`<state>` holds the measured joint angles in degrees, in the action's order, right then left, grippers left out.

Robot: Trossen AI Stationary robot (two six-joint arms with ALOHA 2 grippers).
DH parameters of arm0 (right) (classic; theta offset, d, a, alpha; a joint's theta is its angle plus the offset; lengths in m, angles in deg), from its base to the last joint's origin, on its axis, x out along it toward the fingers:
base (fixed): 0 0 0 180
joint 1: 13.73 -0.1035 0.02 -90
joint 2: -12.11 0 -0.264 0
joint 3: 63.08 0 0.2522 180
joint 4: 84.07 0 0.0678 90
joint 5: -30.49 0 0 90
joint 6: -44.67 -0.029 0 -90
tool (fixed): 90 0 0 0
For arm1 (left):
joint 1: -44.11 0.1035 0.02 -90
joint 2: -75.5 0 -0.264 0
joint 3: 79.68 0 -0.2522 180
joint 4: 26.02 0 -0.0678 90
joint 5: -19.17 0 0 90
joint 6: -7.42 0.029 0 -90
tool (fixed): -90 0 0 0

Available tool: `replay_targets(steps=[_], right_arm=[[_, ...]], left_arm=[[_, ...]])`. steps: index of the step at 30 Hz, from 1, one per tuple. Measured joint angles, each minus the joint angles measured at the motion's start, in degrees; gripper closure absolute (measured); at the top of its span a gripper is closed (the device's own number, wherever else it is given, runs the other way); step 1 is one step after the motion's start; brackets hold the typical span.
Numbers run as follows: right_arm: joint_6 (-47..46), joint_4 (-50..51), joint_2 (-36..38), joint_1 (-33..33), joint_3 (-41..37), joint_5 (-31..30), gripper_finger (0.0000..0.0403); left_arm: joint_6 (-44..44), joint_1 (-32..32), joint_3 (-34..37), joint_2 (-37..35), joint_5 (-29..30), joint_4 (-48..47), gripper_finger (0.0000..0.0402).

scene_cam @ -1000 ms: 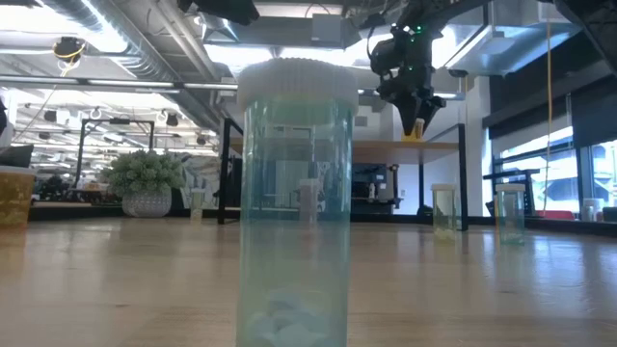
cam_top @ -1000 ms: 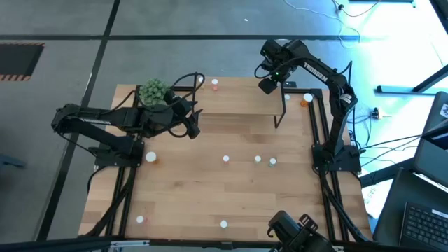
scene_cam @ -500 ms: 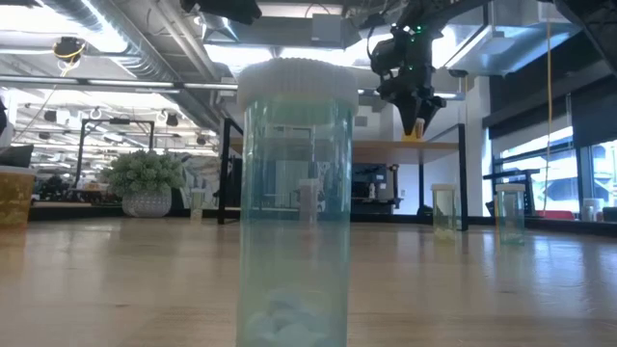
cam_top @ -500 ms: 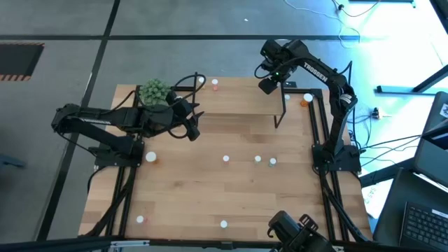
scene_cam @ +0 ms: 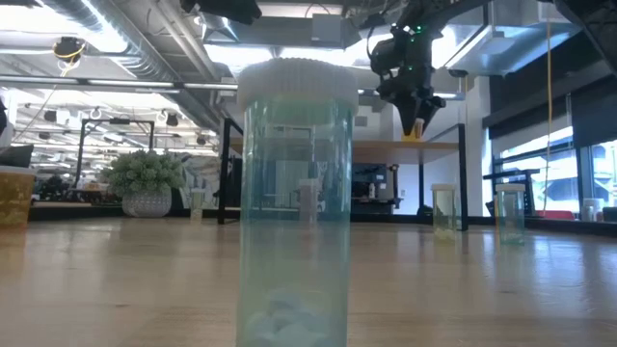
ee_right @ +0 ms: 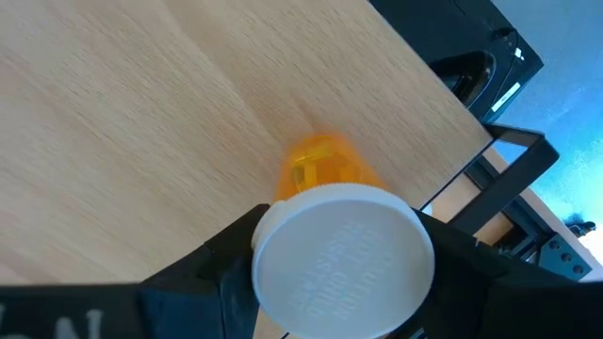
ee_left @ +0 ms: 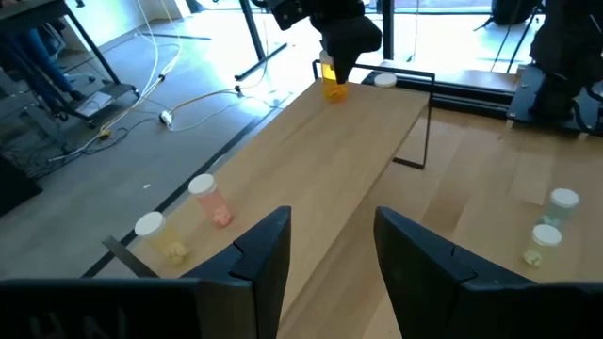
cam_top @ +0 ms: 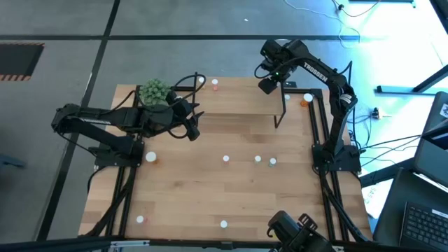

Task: Pick and place medicine bottles onto shelf by color
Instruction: Put the bottom orange pill bottle on the shelf

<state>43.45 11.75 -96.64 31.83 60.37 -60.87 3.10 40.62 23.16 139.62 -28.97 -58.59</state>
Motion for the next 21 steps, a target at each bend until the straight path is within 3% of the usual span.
replay_targets(steps=[21], right_arm=[[1.6, -0.5, 0.0, 0.0, 0.0, 1.5, 0.0184]], left_arm=[[0.0, 0.0, 0.0, 0.0, 0.0, 0.0, 0.0253]])
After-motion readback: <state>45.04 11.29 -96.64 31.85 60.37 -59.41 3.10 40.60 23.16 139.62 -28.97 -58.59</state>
